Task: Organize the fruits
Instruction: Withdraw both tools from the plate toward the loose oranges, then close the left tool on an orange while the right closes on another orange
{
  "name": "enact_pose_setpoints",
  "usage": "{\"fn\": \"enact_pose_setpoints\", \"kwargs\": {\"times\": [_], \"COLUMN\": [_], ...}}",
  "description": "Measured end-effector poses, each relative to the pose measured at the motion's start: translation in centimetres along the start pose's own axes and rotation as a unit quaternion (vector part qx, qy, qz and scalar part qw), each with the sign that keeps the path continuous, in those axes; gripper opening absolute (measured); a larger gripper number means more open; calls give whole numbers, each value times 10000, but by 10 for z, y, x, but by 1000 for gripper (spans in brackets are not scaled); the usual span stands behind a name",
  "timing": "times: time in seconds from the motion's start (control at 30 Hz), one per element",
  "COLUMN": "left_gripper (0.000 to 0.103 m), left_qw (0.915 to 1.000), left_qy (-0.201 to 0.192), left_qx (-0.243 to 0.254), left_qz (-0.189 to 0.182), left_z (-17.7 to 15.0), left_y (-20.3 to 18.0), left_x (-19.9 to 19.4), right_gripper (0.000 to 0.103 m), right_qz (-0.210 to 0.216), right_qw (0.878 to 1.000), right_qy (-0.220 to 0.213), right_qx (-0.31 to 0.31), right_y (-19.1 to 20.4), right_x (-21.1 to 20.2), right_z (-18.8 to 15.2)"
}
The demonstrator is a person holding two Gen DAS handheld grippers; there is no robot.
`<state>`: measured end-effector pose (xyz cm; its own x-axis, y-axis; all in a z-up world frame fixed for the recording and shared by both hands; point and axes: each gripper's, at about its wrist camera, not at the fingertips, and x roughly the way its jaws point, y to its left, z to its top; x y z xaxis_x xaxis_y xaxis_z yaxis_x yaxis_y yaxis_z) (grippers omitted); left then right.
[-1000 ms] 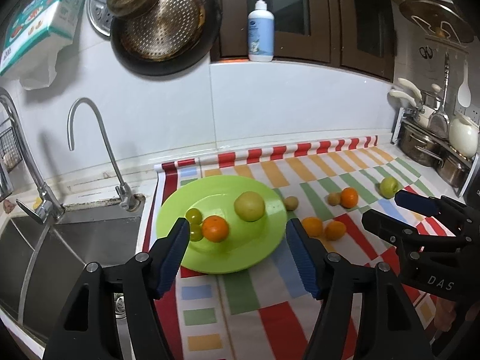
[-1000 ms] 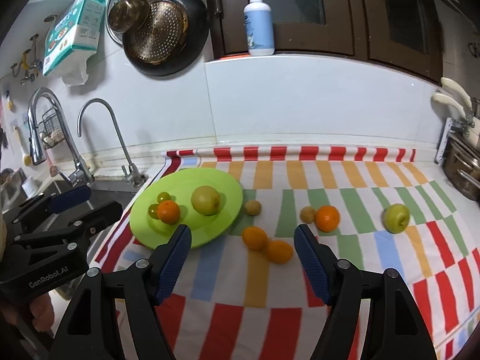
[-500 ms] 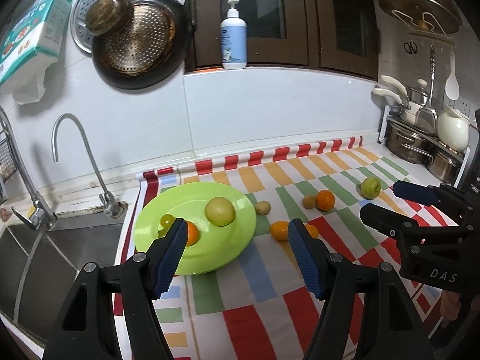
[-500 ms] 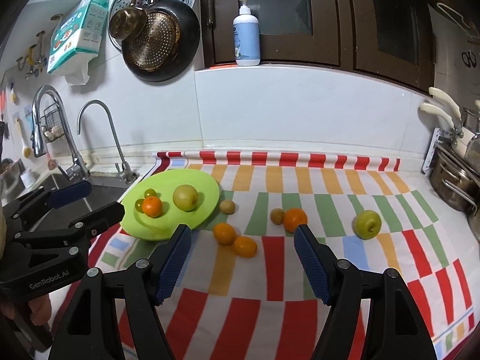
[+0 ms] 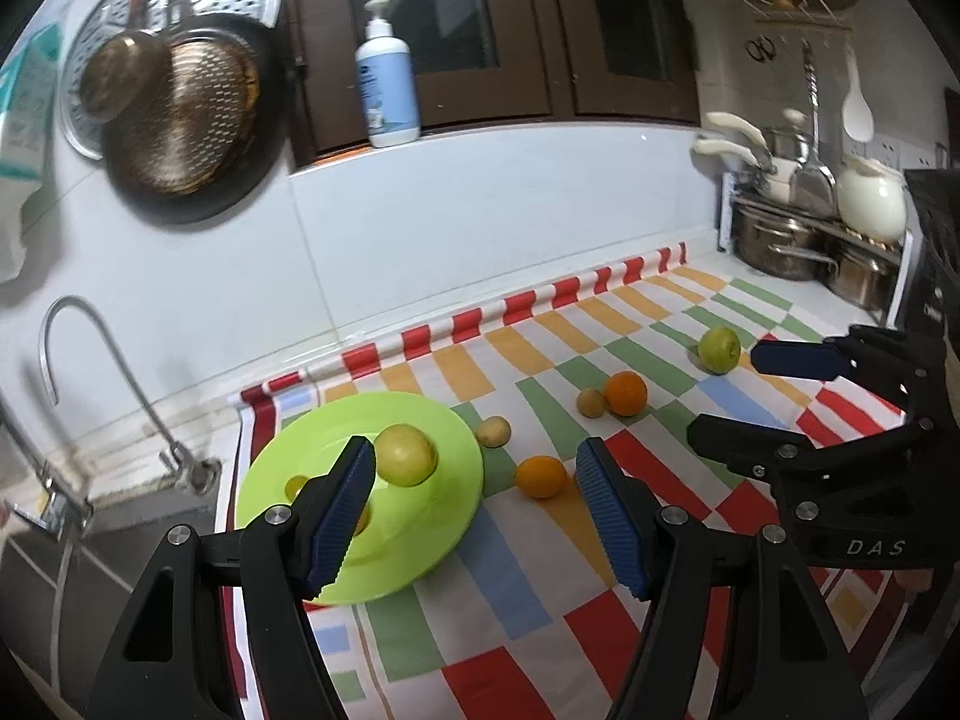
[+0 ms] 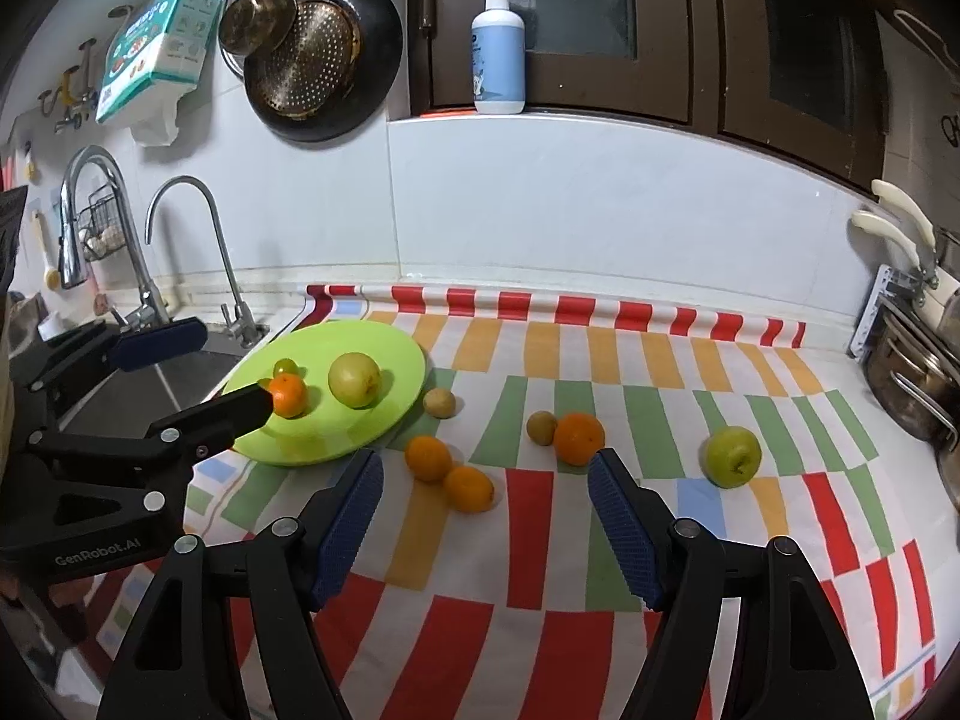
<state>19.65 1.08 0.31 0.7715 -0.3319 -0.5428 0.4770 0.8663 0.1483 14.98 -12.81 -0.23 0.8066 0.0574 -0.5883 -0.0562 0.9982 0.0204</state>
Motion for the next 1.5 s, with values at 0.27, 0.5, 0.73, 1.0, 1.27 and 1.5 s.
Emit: {"fn": "enact_pose_setpoints", "kwargs": {"times": [0.27, 0.5, 0.73, 1.0, 1.27, 1.5], "left_gripper": [69, 69, 69, 68, 67, 62], "left_qw": [9979, 9945, 9896, 9849, 9822, 9806], "left_qy": [127, 331, 577, 792, 840, 1018], "left_qx": [457, 616, 733, 751, 827, 674], "left_qz": [-441, -784, -1099, -1341, -1463, -1532], "left_z": [-2, -13, -22, -27, -25, -23], "left_y": [2, 6, 6, 4, -4, -13], "left_x": [31, 60, 90, 118, 130, 143], "right_gripper": [71, 71, 62, 54, 37, 36], "right_qz": [110, 218, 303, 460, 672, 500], "right_qw": [9994, 9974, 9946, 9899, 9872, 9891], "right_qy": [310, 674, 986, 1336, 1449, 1376], "right_qx": [-83, -101, -138, -82, -45, 155], "right_y": [1, 3, 5, -1, -4, -14], "right_x": [34, 68, 95, 122, 131, 124], "right_z": [0, -6, -12, -19, -23, -22]}}
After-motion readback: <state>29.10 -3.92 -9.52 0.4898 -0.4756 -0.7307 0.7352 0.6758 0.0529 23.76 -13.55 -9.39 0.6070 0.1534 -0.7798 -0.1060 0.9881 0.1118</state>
